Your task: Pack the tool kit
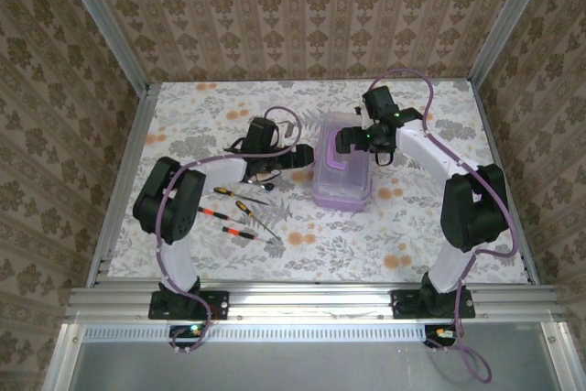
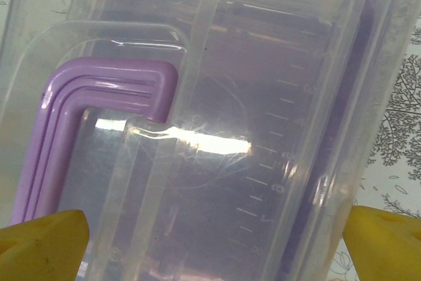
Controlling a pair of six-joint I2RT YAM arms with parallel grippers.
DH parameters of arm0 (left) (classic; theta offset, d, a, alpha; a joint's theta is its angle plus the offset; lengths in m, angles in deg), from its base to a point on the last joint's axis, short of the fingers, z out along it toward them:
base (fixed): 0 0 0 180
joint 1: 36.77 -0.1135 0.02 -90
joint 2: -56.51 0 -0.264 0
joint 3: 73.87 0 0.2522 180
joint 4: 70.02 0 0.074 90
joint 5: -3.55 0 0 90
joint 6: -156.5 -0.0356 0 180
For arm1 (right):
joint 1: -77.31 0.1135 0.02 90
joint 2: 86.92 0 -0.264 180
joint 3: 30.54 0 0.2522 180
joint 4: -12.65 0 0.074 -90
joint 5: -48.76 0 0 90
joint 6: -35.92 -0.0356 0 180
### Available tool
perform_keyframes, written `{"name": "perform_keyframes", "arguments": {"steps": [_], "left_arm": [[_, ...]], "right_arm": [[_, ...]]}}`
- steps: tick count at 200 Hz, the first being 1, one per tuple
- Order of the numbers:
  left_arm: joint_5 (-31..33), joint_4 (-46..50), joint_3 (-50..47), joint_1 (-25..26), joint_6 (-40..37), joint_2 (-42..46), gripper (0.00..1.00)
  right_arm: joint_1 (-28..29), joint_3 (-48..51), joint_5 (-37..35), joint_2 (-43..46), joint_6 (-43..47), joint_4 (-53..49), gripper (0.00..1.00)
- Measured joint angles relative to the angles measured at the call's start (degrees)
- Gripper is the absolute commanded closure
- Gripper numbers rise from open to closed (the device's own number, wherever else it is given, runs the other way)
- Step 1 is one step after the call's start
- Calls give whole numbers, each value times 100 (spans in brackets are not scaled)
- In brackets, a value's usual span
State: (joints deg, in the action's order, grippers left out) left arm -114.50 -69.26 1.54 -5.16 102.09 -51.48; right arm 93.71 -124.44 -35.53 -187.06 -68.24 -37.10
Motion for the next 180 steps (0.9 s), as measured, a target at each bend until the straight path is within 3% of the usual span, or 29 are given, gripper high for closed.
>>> {"name": "perform_keyframes", "arguments": {"steps": [70, 92, 112, 180], "left_arm": [[-911, -2022, -363, -120, 1580, -673, 12], [-1038, -2883, -507, -153, 2205, -925, 0], [-1128, -3654, -553, -181, 2697, -1104, 0], [-1233, -4645, -581, -149, 3458, -1217, 0]], "right_arm": [[-4, 0, 79, -120, -81, 72, 0], [-7, 7, 81, -129, -83, 105, 0], [-13, 17, 94, -129, -81, 122, 0], [-28, 39, 175, -162, -83, 186, 0]]}}
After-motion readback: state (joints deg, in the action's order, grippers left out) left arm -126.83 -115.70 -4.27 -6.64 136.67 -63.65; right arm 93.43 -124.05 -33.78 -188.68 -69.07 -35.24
